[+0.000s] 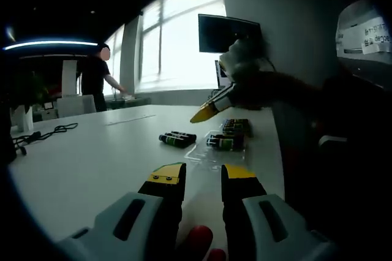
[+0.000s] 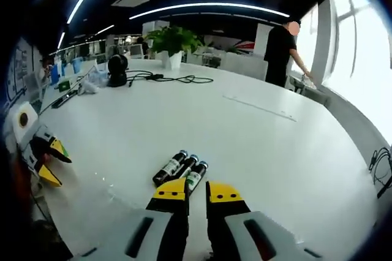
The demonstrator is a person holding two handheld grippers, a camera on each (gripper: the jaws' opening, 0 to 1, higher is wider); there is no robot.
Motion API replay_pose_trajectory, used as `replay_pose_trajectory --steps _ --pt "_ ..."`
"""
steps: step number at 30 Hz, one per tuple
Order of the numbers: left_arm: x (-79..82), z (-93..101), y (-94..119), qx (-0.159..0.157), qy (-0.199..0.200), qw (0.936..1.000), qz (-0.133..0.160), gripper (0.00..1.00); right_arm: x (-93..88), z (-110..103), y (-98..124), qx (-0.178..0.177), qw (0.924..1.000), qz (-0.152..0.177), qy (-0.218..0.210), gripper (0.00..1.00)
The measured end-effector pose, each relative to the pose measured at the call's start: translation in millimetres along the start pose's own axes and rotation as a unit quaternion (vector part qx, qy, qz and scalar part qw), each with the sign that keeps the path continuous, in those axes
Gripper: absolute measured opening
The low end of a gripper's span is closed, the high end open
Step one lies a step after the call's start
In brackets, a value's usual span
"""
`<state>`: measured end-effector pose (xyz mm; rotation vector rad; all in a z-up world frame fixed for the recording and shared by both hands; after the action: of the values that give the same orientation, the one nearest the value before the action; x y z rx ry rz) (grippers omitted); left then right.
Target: Grip medicine bottles put into box
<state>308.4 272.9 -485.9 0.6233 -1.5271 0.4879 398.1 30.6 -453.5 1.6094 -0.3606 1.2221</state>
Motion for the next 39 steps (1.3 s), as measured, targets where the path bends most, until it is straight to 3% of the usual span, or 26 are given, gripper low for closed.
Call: replay_pose_trajectory --steps 18,39 --pt "0.3 0.4 -0.1 -0.002 0.0 1.0 0.001 0.18 -3.1 2.9 -27.4 0.014 0.9991 -0.035 -0.019 0.07" --pt "0.2 0.3 -0.2 0.0 0.0 1.0 0.0 0.18 -11.0 13.4 -32.5 0.003 0.9976 -0.063 -0.029 0.07"
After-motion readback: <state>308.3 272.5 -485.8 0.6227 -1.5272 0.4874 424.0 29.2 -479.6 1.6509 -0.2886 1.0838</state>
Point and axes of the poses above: the point that each gripper's makers call its tool centre point, and the gripper's own axes: y roughly backward along the fingers, z roughly to its right, x roughly out of its top, the point moved 7 cm from there along y, roughly backward along the fingers, and after that the axes turned 8 degrees about x, right-handed, at the moved point
